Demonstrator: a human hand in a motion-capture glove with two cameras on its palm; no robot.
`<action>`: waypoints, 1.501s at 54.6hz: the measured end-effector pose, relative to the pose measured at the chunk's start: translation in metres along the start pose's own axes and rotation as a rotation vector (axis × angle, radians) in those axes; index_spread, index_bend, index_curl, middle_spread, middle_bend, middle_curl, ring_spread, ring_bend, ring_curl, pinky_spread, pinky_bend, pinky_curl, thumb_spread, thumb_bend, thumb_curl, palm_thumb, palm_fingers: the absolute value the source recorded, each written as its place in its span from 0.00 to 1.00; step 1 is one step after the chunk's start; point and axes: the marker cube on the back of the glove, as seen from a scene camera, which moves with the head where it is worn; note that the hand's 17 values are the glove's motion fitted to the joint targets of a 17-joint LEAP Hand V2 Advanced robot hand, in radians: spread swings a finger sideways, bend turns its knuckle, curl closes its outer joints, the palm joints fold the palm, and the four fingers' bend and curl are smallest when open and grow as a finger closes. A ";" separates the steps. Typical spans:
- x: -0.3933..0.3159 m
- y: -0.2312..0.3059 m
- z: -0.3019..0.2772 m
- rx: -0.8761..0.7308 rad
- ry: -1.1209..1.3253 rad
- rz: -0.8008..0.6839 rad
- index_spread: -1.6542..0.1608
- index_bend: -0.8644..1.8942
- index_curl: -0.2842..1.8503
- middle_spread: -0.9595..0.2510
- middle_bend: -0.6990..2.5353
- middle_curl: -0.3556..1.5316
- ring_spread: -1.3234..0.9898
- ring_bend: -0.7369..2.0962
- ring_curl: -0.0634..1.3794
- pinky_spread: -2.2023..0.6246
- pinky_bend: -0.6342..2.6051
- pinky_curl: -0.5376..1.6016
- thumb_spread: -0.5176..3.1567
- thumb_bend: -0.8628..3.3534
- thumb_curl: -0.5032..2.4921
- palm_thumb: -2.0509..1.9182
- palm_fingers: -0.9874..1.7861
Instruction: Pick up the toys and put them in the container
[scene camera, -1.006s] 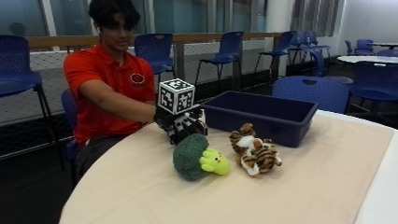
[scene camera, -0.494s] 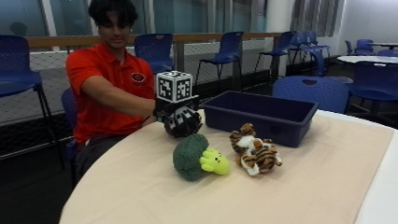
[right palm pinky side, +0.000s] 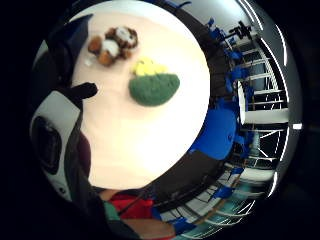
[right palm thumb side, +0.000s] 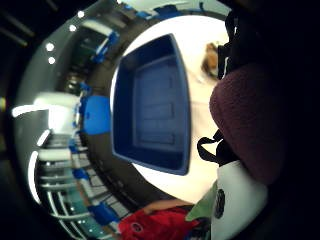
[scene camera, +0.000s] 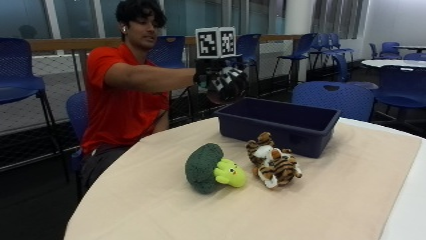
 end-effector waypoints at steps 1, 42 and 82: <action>-0.008 -0.006 -0.004 0.002 0.003 -0.012 0.67 0.41 0.33 0.40 0.35 0.47 0.34 0.56 0.36 0.62 0.49 0.43 0.32 0.24 0.44 0.71 0.71; -0.130 -0.094 0.030 -0.221 -0.165 -0.274 0.70 0.30 0.35 0.62 0.24 0.47 0.48 0.39 0.35 0.72 0.60 0.49 0.40 0.17 0.41 0.55 0.20; 0.185 -0.059 0.117 -0.298 -0.115 0.173 0.73 0.35 0.23 0.76 0.25 0.31 0.60 0.31 0.22 0.83 0.59 0.44 0.41 0.19 0.26 0.49 0.25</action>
